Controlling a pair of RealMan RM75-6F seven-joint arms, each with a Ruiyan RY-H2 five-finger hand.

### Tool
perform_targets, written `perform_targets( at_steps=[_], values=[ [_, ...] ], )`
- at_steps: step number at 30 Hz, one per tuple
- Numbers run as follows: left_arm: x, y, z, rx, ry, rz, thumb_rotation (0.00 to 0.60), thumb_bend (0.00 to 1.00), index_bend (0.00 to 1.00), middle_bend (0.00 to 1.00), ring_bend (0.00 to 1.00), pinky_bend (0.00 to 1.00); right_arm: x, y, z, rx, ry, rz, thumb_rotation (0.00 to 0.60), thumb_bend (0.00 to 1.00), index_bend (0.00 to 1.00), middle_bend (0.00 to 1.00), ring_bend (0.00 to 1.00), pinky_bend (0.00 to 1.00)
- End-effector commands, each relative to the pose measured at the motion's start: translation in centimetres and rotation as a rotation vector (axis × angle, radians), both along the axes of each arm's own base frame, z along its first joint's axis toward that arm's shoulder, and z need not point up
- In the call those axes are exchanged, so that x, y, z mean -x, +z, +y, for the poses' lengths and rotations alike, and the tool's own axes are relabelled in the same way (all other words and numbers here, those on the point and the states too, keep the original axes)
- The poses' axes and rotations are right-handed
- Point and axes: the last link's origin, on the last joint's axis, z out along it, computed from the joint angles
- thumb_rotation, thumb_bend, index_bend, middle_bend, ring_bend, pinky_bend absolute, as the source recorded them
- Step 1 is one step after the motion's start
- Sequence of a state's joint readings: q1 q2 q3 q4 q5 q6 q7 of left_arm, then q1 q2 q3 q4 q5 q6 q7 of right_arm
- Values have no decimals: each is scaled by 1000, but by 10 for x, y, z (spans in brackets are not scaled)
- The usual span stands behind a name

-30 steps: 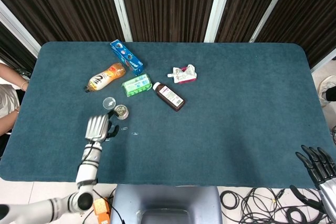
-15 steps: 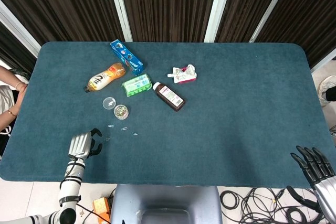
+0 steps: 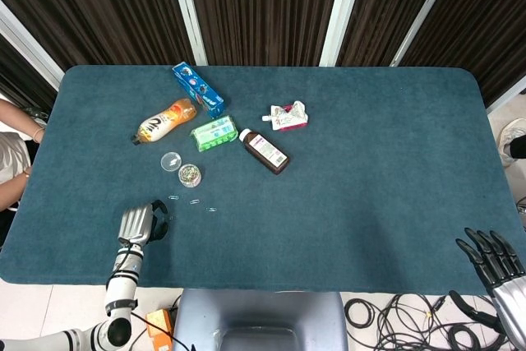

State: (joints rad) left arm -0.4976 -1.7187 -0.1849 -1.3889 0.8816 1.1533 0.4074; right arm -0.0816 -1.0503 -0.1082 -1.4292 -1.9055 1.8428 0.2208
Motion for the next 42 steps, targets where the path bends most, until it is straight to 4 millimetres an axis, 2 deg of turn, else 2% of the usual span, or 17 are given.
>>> perform_targets(
  at_steps=[1, 15, 42],
  values=[
    [0, 0, 2, -2, 5, 5, 600, 345, 494, 1000, 1000, 1000, 0, -1, 0, -1, 0, 1, 600, 178, 0, 0, 0, 0],
    [-4, -2, 6, 35, 33, 22, 600, 328, 508, 1000, 1000, 1000, -1, -2, 0, -2, -1, 2, 600, 178, 0, 0, 0, 0],
    [-10, -5, 9, 80, 36, 77, 600, 343, 620, 1000, 1000, 1000, 0, -1, 1, 4, -4, 0, 600, 179, 0, 0, 0, 0]
  ],
)
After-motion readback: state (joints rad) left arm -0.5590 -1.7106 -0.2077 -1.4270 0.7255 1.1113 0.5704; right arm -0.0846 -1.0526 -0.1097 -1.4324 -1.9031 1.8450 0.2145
